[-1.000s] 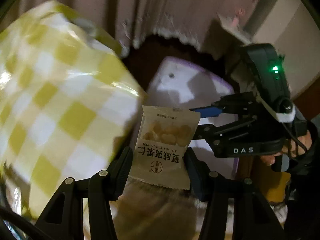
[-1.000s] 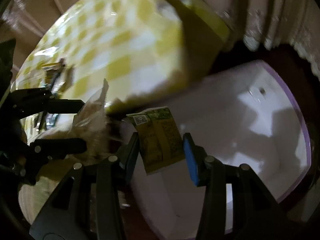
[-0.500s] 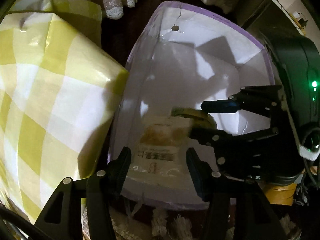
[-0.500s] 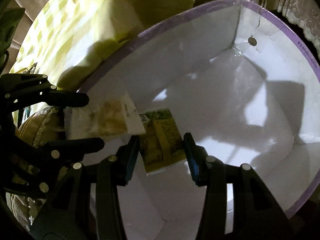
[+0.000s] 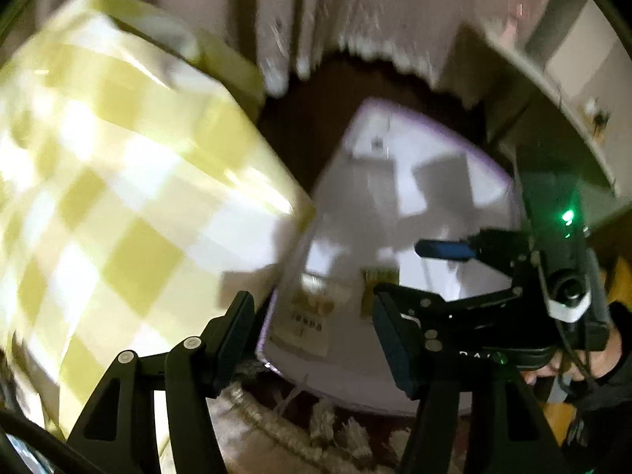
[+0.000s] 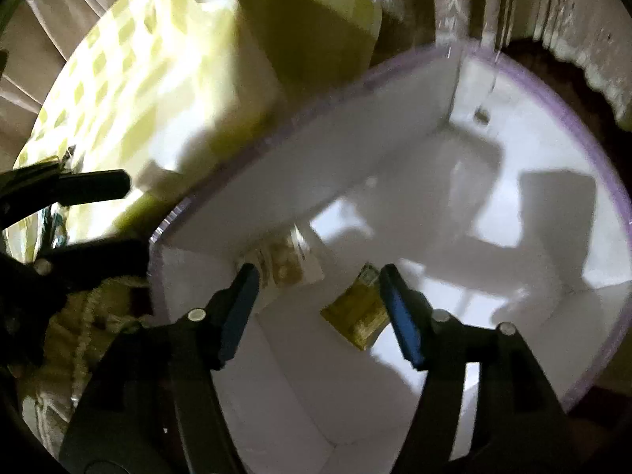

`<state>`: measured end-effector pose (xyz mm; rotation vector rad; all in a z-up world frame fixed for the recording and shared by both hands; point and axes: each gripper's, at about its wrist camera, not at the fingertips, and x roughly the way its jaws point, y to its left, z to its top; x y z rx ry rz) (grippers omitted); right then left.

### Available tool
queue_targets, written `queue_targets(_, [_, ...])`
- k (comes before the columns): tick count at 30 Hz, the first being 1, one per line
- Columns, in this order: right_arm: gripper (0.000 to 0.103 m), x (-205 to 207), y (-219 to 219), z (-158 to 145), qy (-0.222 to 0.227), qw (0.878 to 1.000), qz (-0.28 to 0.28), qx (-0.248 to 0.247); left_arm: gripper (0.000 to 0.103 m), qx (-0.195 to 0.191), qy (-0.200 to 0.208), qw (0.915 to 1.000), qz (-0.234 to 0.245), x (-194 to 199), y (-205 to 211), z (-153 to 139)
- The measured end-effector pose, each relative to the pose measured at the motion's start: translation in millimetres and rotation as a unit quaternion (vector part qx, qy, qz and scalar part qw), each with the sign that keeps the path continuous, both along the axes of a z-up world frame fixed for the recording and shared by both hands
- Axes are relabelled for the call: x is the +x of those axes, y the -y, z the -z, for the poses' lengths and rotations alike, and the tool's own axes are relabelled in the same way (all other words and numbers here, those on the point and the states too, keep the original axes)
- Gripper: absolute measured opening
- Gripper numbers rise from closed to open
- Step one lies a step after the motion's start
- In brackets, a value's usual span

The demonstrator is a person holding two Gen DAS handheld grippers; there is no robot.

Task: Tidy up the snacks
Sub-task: 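Carry both packets into the white box and open both tools, then grasp the green pea packet with the left tool while the right tool grasps the blue seed bag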

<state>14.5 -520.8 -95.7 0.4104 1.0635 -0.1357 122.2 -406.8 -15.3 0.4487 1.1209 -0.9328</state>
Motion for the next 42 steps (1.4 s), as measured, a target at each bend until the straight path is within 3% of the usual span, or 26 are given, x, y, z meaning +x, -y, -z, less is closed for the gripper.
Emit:
queue_targets(2, [0.087,-3,-7,-21,0.020,0.999,0.017,-0.042,0.063,-0.028,0.021,0.9992,-0.018,-2,-20,-16])
queue_targets(3, [0.089,-4,-10,-29,0.026,0.998,0.024,-0.059,0.063,-0.043,0.033,0.9978,-0.038,-3,-31,-24])
queue_targets(6, [0.091,-3,-25,-58,0.051,0.992,0.046,-0.110,0.063,-0.078,0.056,0.9912,-0.091,-8,-65,-41])
queue_targets(8, [0.093,1,-33,-67,0.061,0.991,0.039,-0.116,0.063,-0.096,0.075,0.9849,-0.123,-15,-90,-52])
queue_targets(11, [0.094,4,-55,-81,0.079,0.987,0.024,-0.138,0.063,-0.095,0.108,0.9748,-0.170,-20,-134,-62])
queue_targets(14, [0.094,8,-81,-97,0.086,0.985,-0.018,-0.147,0.063,-0.099,0.118,0.9650,-0.212,-24,-177,-62])
queue_targets(18, [0.094,18,-100,-105,0.101,0.989,-0.057,-0.096,0.063,-0.132,0.113,0.9469,-0.270,-29,-239,-67])
queue_targets(22, [0.094,30,-126,-113,0.108,0.986,-0.085,-0.092,0.063,-0.137,0.116,0.9282,-0.326,-31,-286,-63])
queue_targets(27, [0.094,42,-163,-114,0.117,0.982,-0.139,-0.061,0.063,-0.141,0.090,0.9037,-0.394,-37,-352,-49])
queue_targets(32, [0.094,54,-198,-112,0.108,0.978,-0.167,-0.062,0.063,-0.155,0.052,0.8798,-0.446,-38,-403,-32])
queue_targets(36, [0.094,66,-217,-108,0.097,0.975,-0.191,-0.057,0.063,-0.167,0.013,0.8626,-0.477,-34,-424,-19])
queue_targets(42, [0.094,83,-246,-101,0.089,0.968,-0.226,-0.059,0.063,-0.147,-0.053,0.8425,-0.515,-10,-438,10])
